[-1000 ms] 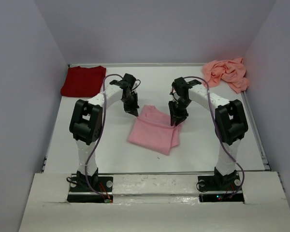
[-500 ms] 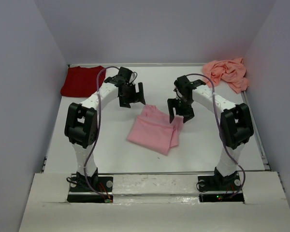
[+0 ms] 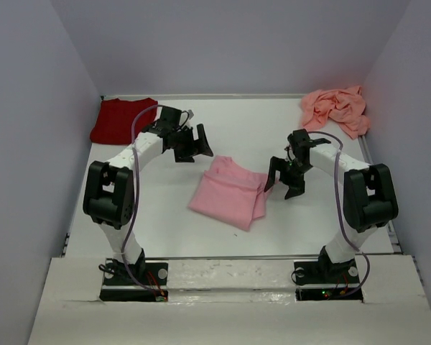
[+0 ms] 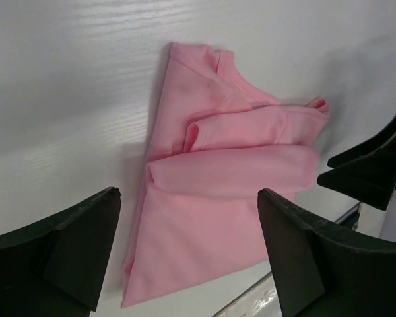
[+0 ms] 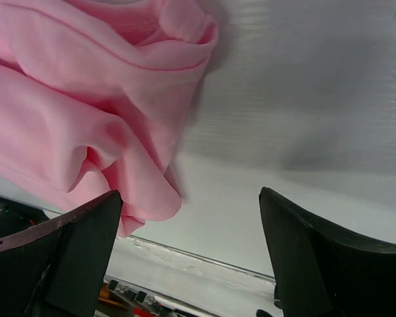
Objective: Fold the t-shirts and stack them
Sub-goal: Fold the tshirt
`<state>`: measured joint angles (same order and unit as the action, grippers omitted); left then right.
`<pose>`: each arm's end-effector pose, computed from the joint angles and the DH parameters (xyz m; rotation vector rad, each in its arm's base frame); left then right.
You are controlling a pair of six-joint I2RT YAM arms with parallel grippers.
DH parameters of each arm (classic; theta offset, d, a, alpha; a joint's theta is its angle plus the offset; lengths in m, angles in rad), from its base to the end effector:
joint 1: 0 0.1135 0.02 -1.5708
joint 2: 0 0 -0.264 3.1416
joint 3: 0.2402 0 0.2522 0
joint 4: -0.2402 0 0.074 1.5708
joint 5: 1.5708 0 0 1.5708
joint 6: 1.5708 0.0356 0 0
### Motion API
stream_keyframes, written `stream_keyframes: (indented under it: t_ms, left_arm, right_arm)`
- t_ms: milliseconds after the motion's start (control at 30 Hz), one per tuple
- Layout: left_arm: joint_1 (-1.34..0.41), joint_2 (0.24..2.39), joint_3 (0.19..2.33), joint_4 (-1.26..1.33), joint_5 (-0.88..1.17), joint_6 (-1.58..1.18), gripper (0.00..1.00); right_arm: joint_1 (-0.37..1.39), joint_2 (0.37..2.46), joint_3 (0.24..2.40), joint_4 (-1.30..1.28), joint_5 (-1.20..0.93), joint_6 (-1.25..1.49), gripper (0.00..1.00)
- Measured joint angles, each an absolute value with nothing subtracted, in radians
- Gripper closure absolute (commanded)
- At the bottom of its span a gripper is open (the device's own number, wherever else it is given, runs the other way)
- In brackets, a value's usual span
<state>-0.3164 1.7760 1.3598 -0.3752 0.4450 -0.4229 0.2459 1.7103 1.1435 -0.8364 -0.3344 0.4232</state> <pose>0.3722 -0.1380 0.2523 0.0961 2.4378 -0.8729 0.3013 0.0877 0.1879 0.2264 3.0334 0.5688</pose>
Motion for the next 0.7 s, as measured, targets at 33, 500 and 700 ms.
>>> stream_keyframes:
  t_ms: [33,500,700]
  left_arm:
    - [-0.311,1.777,1.328,-0.360,0.472,-0.425,0.10]
    - [-0.221,1.818,1.222,-0.205,0.619,-0.390,0.46]
    - [-0.220,1.868,1.202,-0.191,0.646,-0.371,0.65]
  right_arm:
    - [0.233,1.709,1.121,-0.819,-0.348,0.432,0.10]
    - [0.216,1.706,0.969,-0.439,-0.536,0.568,0.13]
    - [0.216,1.743,0.965,-0.340,-0.569,0.603,0.38]
